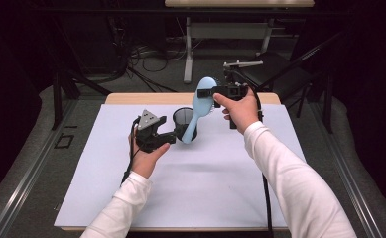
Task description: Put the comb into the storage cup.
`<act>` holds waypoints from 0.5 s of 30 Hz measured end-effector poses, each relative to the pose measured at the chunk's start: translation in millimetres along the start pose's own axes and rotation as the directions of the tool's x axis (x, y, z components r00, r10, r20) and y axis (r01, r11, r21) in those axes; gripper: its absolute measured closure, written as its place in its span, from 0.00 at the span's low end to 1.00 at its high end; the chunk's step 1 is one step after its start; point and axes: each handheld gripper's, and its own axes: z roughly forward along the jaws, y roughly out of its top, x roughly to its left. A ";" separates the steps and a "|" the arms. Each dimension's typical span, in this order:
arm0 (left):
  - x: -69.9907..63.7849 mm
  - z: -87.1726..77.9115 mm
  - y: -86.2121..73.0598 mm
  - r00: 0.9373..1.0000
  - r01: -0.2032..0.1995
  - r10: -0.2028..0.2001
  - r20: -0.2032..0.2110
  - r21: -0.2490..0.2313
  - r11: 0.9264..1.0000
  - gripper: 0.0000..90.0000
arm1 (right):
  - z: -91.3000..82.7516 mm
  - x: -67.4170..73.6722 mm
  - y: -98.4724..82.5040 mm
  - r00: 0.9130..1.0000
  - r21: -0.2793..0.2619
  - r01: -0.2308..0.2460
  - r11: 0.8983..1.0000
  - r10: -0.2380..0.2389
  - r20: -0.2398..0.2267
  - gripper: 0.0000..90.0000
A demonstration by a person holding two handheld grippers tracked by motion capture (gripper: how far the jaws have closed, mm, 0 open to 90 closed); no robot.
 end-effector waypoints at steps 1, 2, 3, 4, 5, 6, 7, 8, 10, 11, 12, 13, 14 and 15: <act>1.4 -0.5 0.2 1.000 0.006 -0.006 -0.008 0.003 1.000 0.31 | -0.3 0.3 0.4 1.000 0.000 0.003 1.000 -0.003 0.002 0.54; 2.8 -0.9 0.4 1.000 0.017 -0.017 -0.015 0.004 1.000 0.28 | -0.6 0.7 0.8 1.000 0.001 0.006 1.000 -0.006 0.005 0.54; 4.5 -1.3 0.5 0.999 0.029 -0.029 -0.018 0.006 1.000 0.26 | -0.8 1.0 1.2 1.000 0.000 0.012 1.000 -0.012 0.008 0.54; 6.2 -1.4 0.4 0.999 0.040 -0.040 -0.023 0.008 0.999 0.23 | -1.0 1.4 1.6 1.000 0.000 0.013 1.000 -0.013 0.010 0.54; 7.7 -1.2 0.2 0.998 0.054 -0.054 -0.026 0.009 0.999 0.19 | -1.3 1.7 2.0 1.000 -0.002 0.013 1.000 -0.013 0.011 0.54; 9.4 -1.3 0.1 0.998 0.062 -0.062 -0.030 0.012 0.998 0.17 | -1.4 1.8 2.6 1.000 -0.004 0.016 1.000 -0.016 0.011 0.54; 10.7 -1.3 0.0 0.997 0.067 -0.067 -0.031 0.017 0.998 0.16 | -1.7 2.5 3.1 1.000 -0.005 0.014 1.000 -0.014 0.011 0.54; 11.2 -0.7 -0.1 0.996 0.073 -0.072 -0.044 0.016 0.997 0.16 | -1.9 2.9 3.6 1.000 -0.006 0.017 1.000 -0.017 0.012 0.54; 12.8 0.3 -0.8 0.996 0.072 -0.071 -0.057 0.028 0.997 0.14 | -2.2 3.8 4.5 1.000 -0.009 0.020 1.000 -0.020 0.013 0.54; 13.7 0.6 -1.1 0.995 0.080 -0.078 -0.056 0.030 0.996 0.12 | -2.2 4.4 4.9 1.000 -0.010 0.022 1.000 -0.022 0.015 0.54; 14.4 0.9 -1.3 0.994 0.090 -0.089 -0.057 0.030 0.995 0.10 | -2.3 5.0 5.2 1.000 -0.012 0.024 1.000 -0.023 0.018 0.54; 15.0 1.2 -1.4 0.993 0.097 -0.095 -0.063 0.030 0.995 0.07 | -2.3 5.5 5.7 0.999 -0.014 0.029 0.999 -0.029 0.022 0.54; 15.5 1.4 -1.4 0.993 0.097 -0.094 -0.074 0.035 0.995 0.05 | -2.3 6.2 6.1 0.999 -0.014 0.028 1.000 -0.028 0.024 0.54; 15.7 1.9 -1.5 0.993 0.096 -0.093 -0.079 0.040 0.995 0.03 | -2.3 6.5 6.7 0.999 -0.014 0.032 0.999 -0.032 0.025 0.54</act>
